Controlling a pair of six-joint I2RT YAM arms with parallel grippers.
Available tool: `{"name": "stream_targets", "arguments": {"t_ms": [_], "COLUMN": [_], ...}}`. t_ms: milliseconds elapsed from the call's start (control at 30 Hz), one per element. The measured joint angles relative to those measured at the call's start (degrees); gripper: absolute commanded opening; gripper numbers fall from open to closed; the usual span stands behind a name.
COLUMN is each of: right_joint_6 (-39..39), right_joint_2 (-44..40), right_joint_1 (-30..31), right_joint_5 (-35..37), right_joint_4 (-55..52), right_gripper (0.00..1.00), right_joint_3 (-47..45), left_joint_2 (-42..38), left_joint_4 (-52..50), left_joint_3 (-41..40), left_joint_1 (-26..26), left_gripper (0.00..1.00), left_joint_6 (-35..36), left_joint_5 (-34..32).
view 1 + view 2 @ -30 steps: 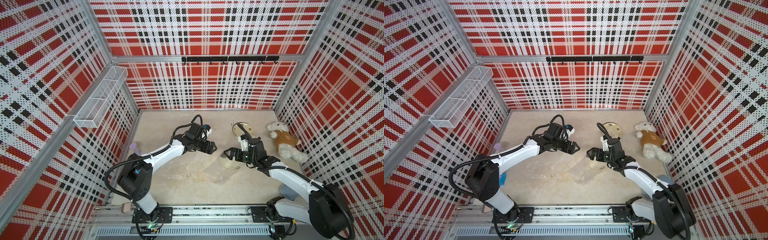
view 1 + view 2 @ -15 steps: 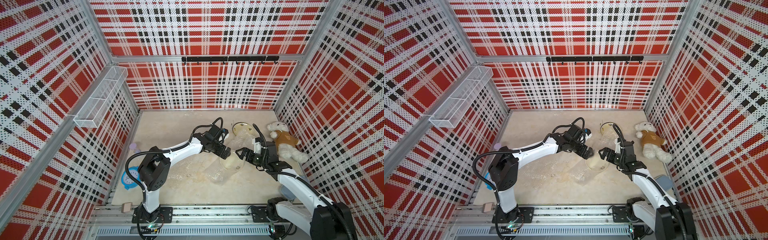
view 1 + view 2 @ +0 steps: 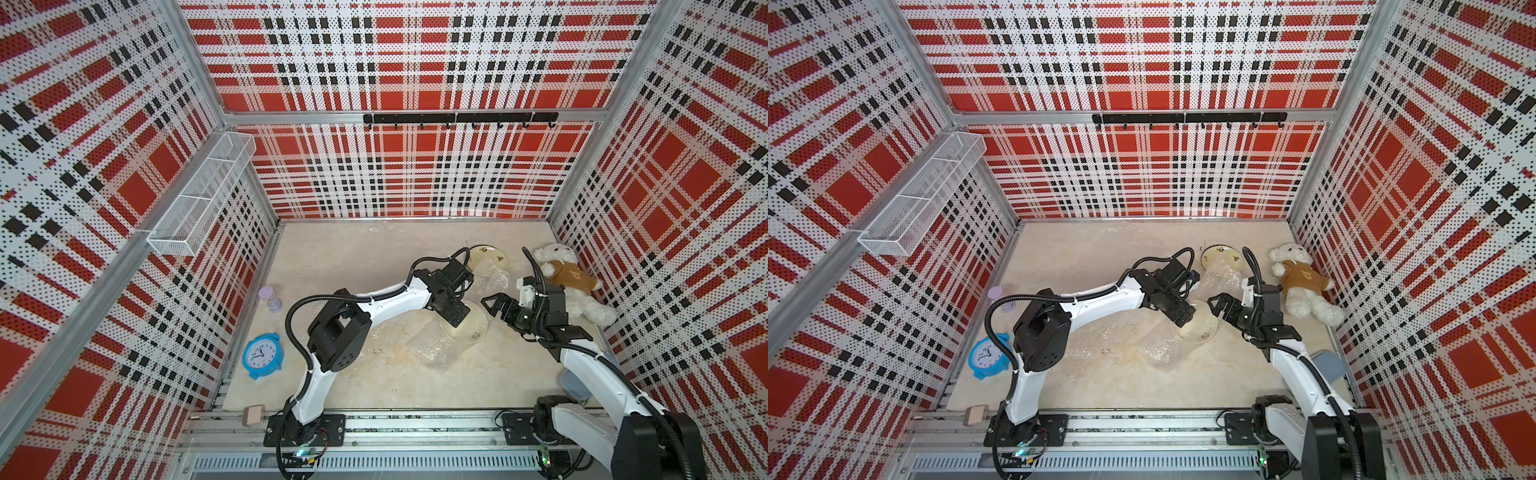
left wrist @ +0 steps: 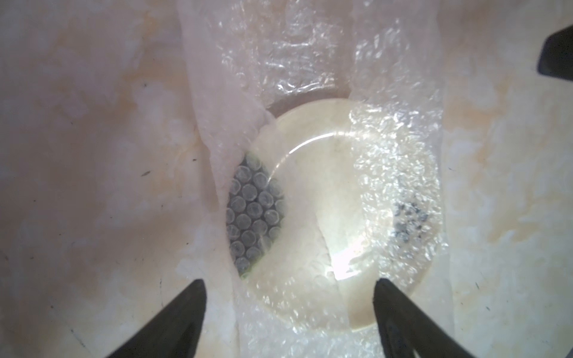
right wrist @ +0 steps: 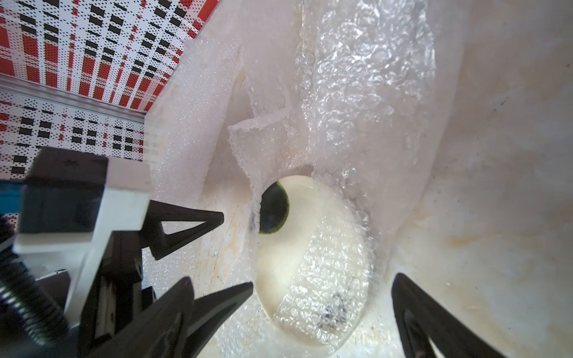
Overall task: Unpack dinner plates from bubble wrap
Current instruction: Unwrap the bubble wrap at the center of the board.
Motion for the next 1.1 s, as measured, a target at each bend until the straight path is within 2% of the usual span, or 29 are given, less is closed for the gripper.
{"name": "stream_targets", "arguments": {"t_ms": [133, 300, 500, 800, 933, 1100], "right_joint_6": [0.0, 0.0, 0.0, 0.4, 0.4, 0.4], "right_joint_2": [-0.2, -0.2, -0.2, 0.3, 0.6, 1.6], "right_joint_1": [-0.1, -0.3, -0.3, -0.3, -0.3, -0.3], "right_joint_5": [-0.2, -0.6, -0.7, -0.9, -1.0, -1.1], "right_joint_4": [0.0, 0.0, 0.0, 1.0, 1.6, 1.9], "right_gripper": [1.00, 1.00, 1.00, 1.00, 1.00, 1.00], "right_joint_3": [0.0, -0.3, -0.9, -1.2, -1.6, -1.7], "left_joint_2": [1.6, 2.5, 2.5, 2.7, 3.6, 5.8], "left_joint_4": [-1.1, -2.2, -2.9, -3.5, -3.6, -3.9], "left_joint_3": [2.2, 3.2, 3.3, 4.3, 6.5, 9.0], "left_joint_1": [0.0, 0.0, 0.0, -1.8, -2.4, -2.7], "left_gripper": [0.72, 0.59, 0.59, 0.66, 0.64, 0.56], "left_joint_6": [0.2, 0.2, 0.2, -0.8, -1.3, -3.0], "left_joint_5": [-0.9, -1.8, -2.2, -0.9, -0.8, -3.0]}}
